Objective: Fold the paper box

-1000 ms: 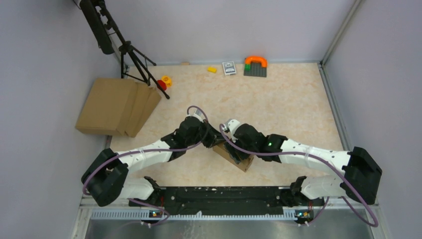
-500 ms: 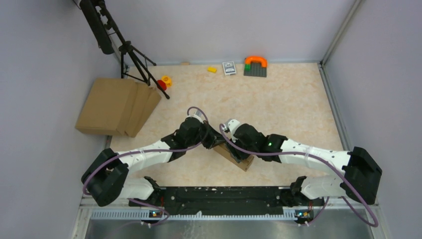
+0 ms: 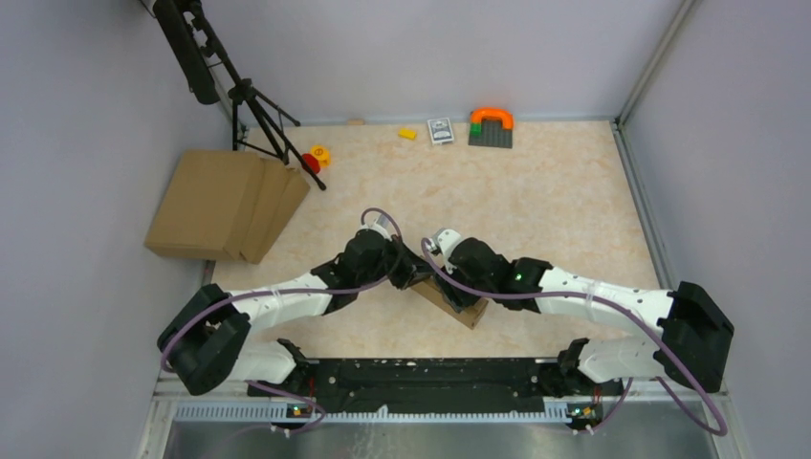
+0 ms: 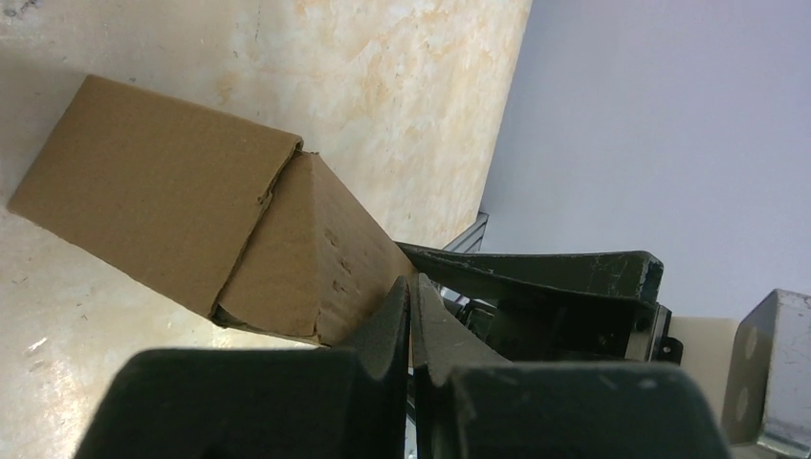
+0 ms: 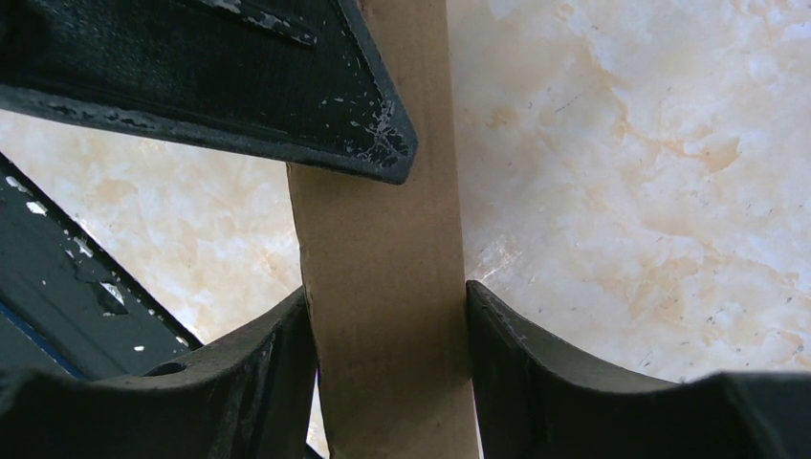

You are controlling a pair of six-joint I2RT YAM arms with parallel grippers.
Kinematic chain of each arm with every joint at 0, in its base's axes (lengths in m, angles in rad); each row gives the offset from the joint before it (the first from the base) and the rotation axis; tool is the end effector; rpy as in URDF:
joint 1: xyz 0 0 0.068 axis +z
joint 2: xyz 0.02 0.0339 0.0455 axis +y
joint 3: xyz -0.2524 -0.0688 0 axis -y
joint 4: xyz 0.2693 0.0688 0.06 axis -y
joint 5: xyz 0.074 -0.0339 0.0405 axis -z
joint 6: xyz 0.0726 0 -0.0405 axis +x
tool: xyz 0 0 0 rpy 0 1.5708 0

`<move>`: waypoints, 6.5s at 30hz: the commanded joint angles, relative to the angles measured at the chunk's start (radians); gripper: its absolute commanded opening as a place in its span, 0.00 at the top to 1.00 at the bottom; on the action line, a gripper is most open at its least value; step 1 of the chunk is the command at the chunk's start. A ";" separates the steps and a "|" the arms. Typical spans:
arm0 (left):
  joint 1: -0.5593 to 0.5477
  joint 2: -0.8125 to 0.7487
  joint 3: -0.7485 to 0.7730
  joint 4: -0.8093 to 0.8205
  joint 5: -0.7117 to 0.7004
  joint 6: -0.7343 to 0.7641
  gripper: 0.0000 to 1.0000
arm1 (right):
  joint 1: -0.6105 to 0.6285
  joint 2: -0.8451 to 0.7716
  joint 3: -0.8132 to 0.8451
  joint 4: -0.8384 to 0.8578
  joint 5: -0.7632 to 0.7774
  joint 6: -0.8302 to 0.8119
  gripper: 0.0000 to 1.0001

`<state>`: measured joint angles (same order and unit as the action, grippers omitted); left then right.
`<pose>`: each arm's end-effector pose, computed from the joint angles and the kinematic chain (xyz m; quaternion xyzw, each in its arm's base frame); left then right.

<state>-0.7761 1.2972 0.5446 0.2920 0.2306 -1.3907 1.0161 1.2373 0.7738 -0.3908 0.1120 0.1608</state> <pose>0.2160 -0.2353 0.1519 -0.1976 0.8230 -0.5084 0.1588 0.1655 0.2517 0.1751 -0.3699 0.8590 0.1507 0.3203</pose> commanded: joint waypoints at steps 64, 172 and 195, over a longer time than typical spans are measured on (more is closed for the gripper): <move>-0.041 0.038 -0.097 0.150 -0.065 0.047 1.00 | 0.011 -0.267 -0.025 -0.246 0.023 0.349 1.00; 0.052 0.141 0.470 -0.851 -0.108 0.789 1.00 | 0.011 -0.135 0.041 -0.186 0.041 0.391 1.00; 0.062 0.192 0.466 -0.799 -0.067 0.789 1.00 | 0.011 -0.157 0.047 -0.204 0.070 0.398 1.00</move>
<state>-0.7143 1.4860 1.0607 -0.5331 0.1555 -0.5854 1.0191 1.1126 0.7982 -0.5922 0.1566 0.5537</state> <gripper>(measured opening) 0.001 0.003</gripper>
